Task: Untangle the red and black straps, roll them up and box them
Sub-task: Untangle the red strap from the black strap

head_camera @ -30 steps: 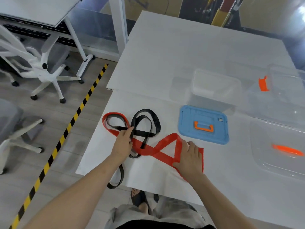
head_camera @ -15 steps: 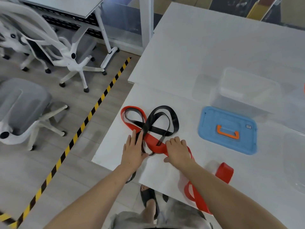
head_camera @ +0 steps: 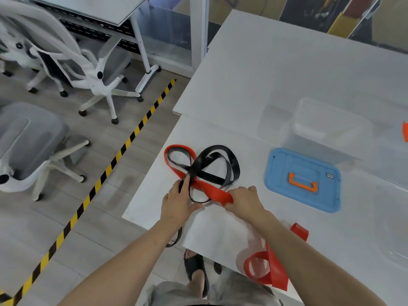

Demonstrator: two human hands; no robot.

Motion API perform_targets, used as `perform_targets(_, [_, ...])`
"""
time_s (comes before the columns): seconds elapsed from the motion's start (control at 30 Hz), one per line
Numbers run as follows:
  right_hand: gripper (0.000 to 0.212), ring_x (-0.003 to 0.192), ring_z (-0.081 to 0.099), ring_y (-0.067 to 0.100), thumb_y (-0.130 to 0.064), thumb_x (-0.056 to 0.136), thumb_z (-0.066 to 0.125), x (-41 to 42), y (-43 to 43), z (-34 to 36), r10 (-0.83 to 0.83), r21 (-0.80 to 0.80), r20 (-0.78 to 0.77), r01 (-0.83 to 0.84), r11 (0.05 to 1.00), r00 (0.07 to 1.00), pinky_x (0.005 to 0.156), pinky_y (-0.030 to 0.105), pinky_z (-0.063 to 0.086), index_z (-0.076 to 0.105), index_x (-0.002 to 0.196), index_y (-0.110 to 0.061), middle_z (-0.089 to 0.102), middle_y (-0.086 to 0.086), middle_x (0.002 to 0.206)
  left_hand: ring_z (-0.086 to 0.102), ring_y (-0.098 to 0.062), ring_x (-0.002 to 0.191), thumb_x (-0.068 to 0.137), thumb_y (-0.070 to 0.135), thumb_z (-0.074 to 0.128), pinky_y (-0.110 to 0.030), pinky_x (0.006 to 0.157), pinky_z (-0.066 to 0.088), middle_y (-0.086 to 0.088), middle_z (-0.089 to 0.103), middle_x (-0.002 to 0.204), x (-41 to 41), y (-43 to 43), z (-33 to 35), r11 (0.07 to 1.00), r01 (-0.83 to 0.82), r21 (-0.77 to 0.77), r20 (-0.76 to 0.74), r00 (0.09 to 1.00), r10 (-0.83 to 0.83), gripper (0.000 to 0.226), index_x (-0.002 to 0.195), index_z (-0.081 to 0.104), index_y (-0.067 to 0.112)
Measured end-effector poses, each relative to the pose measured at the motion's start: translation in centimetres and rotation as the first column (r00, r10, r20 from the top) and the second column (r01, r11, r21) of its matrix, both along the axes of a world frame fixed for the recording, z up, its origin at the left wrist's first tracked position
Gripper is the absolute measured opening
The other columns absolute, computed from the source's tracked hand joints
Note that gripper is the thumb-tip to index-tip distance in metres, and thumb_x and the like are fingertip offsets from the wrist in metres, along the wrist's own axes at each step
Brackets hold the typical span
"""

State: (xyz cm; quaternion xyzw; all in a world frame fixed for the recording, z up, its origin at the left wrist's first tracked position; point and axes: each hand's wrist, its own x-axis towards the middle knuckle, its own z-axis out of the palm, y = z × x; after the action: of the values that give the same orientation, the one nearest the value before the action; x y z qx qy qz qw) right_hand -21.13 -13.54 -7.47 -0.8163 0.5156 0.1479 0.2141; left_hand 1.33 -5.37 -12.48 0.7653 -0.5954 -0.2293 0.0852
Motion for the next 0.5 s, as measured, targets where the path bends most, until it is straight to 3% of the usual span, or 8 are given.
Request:
perform_targets(0.1, [0.041,0.066,0.051,0.019,-0.052,0.088,0.059,-0.7,-0.4,3.0,-0.002,0.015,0.146,0.0,1.0,0.989,0.085,0.038,0.035,0.038,0.059,-0.031,0.048,-0.009,0.059,0.06,-0.023,0.086,0.086,0.068,0.065,-0.042,0.081,0.058,-0.002,0.053,0.106,0.1,-0.7,1.2,0.995,-0.033,-0.096,-0.002,0.999,0.033,0.091,0.159,0.021,0.034])
perform_targets(0.17, [0.047,0.062,0.051,0.019,-0.063,0.085,0.055,-1.1,-0.4,4.9,-0.014,-0.004,0.225,0.016,1.0,0.974,0.081,0.036,0.035,0.035,0.059,-0.029,0.047,-0.008,0.056,0.06,-0.023,0.078,0.095,0.065,0.056,-0.041,0.073,0.059,-0.003,0.052,0.105,0.0,-1.3,2.3,0.991,-0.058,-0.12,-0.055,0.997,0.052,0.075,0.157,0.025,0.034])
perform_targets(0.3, [0.039,0.062,0.048,0.019,-0.061,0.069,0.038,-2.1,0.2,7.6,-0.069,-0.059,0.309,0.092,0.994,0.948,0.076,0.033,0.03,0.041,0.062,-0.023,0.046,-0.007,0.059,0.063,-0.023,0.088,0.105,0.044,0.052,-0.034,0.071,0.054,-0.002,0.049,0.119,-0.6,-2.5,5.2,0.983,-0.1,-0.152,-0.293,0.955,0.052,0.059,0.158,0.027,0.036])
perform_targets(0.43, [0.023,0.058,0.048,0.015,-0.052,0.067,0.054,-3.6,0.9,9.0,-0.27,-0.062,0.478,0.338,0.939,0.836,0.068,0.033,0.035,0.049,0.064,-0.03,0.05,-0.007,0.06,0.06,-0.028,0.116,0.109,0.032,0.047,-0.035,0.09,0.051,-0.007,0.05,0.14,-0.5,-3.9,6.9,0.973,-0.187,-0.136,-0.39,0.913,0.121,0.05,0.157,0.034,0.023])
perform_targets(0.5, [0.019,0.064,0.055,0.019,-0.036,0.072,0.068,-4.2,0.8,9.8,-0.372,-0.051,0.529,0.467,0.883,0.763,0.065,0.03,0.042,0.062,0.077,-0.019,0.06,-0.001,0.068,0.059,-0.029,0.112,0.11,0.027,0.044,-0.035,0.087,0.046,-0.01,0.056,0.127,0.0,-4.5,7.1,0.969,-0.218,-0.114,-0.389,0.907,0.159,0.04,0.149,0.043,0.018])
